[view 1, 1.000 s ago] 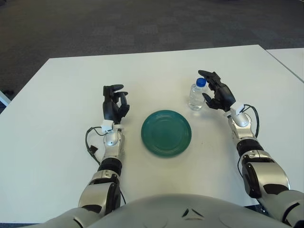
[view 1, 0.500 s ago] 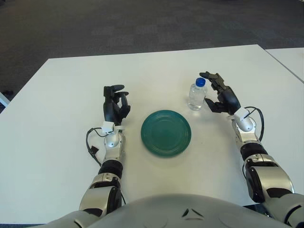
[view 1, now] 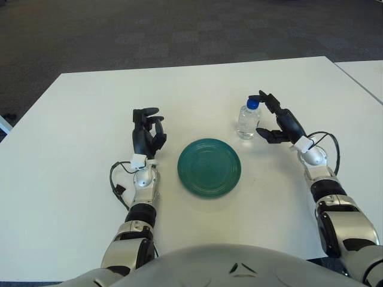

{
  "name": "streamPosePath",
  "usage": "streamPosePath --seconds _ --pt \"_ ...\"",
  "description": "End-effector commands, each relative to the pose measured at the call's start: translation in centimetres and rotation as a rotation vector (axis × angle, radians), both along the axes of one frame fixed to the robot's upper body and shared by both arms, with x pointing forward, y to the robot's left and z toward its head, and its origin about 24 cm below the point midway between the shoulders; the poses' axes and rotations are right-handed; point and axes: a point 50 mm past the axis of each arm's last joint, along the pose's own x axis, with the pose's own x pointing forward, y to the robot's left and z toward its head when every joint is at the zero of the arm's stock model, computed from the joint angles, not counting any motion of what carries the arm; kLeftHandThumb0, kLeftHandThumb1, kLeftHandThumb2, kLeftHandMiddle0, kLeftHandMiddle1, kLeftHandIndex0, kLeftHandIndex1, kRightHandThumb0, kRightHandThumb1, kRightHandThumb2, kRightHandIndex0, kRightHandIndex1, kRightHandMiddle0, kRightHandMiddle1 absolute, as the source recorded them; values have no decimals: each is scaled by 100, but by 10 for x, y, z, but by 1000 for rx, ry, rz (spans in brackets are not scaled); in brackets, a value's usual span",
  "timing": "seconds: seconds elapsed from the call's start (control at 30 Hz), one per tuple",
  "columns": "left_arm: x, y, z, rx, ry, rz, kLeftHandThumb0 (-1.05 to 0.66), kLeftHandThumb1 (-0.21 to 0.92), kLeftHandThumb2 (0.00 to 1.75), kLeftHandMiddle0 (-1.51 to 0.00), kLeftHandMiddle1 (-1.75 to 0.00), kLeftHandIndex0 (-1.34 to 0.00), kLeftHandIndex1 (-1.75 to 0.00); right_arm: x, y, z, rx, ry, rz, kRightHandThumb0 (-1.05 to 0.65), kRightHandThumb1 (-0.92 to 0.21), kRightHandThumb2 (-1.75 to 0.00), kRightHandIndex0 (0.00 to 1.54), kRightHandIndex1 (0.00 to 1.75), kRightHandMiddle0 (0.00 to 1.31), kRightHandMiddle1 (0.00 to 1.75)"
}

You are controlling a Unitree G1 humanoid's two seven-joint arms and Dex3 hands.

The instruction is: Put the bottle into the plate.

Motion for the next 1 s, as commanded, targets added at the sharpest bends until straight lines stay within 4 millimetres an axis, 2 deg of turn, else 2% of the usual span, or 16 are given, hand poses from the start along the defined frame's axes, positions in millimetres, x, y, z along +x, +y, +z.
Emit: streamPosePath --seconds 0.0,0.2,0.33,0.7,0.97 --pt "-21 -6 -25 -52 112 20 -87 92 72 -15 -160 -14 -161 1 -2 5 -97 -12 -15 -105 -92 -64 25 0 0 62" --pt "-22 -9 -24 -69 103 13 -87 92 70 -16 -160 -14 -159 0 0 7 -176 -11 -17 -105 -92 -63 25 0 0 49" --pt "-23 -9 -24 -72 103 15 -87 92 70 -16 -160 -14 -159 -1 0 9 -196 -1 -9 -105 -92 -64 26 1 0 49" --pt "-25 -8 -24 -64 103 20 -87 92 71 -16 -161 -15 -161 -3 2 9 -201 41 14 -105 -92 -62 30 1 0 72" --pt "-24 -9 -23 -62 107 24 -88 92 71 -16 -163 -14 -162 -5 3 10 -199 52 26 -105 -92 -58 30 1 0 77"
